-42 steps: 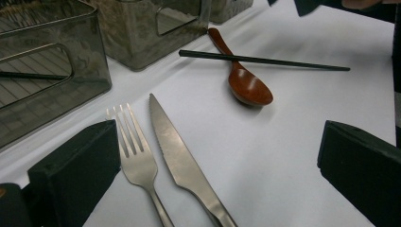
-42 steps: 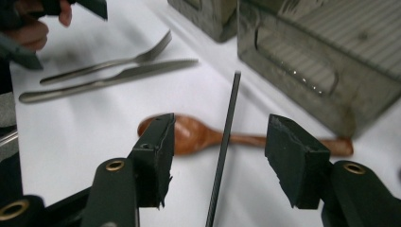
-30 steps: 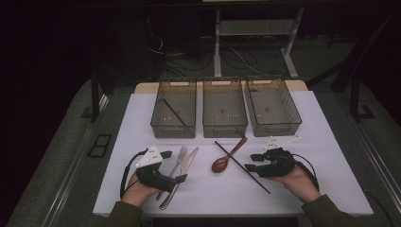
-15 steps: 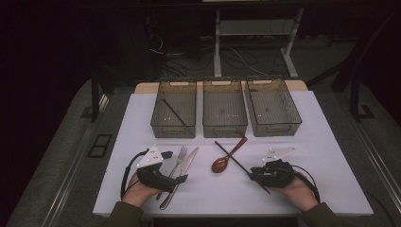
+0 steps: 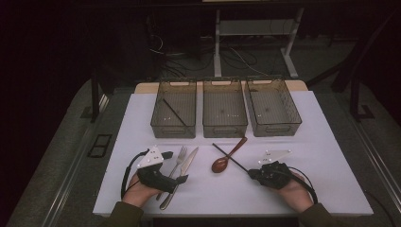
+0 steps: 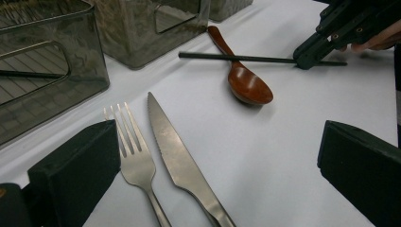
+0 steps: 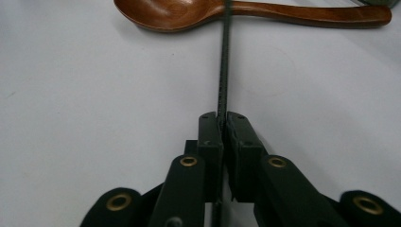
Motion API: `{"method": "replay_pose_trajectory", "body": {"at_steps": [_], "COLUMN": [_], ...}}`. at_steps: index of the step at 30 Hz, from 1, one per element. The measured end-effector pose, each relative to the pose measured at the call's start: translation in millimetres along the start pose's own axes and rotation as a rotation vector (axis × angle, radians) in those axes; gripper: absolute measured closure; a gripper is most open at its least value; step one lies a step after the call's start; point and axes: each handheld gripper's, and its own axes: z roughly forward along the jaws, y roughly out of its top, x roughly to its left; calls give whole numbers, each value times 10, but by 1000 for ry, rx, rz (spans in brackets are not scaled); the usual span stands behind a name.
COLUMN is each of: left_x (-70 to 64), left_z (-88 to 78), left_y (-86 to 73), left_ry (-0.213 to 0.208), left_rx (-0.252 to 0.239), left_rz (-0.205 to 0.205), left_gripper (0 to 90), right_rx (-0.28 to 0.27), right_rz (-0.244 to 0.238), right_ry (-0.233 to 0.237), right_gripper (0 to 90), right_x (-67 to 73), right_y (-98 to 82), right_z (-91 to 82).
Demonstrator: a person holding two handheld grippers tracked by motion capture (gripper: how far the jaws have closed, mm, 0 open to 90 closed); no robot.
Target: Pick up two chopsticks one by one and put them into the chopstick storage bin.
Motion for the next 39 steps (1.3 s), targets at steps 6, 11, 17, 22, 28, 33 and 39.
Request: {"method": "replay_pose_trajectory", "body": {"at_steps": [6,11,17,22,28,33,39], "left_x": [1,13,6,7,3,4,4], "left_z": [0,-4,0,0,0,-1,2], "left_y": [0,0,0,-1,0,0,1], "left_ry": [-1,0,0,1,3,2,2], "left_rx": [0,-2,1,1,1,2,3], "left_rz": [0,2,0,-2,-2,0,3], "left_gripper": [0,0,0,0,0,0,0], "right_rx": [-10,-19,-63,-83,-103,-119,-141], "right_rz": [9,35,79,83,83,79,80], "right_ry": [2,10,42,55,65,71,72], "right_gripper": [851,852,852,852,852,852,852], "right_x": [-5,-53,-130,-133,-135,-116,-111], "right_y": [-9,-5,6,31,68,113,200], "right_z": [-2,-50,-139,-184,-232,-266,-289]}}
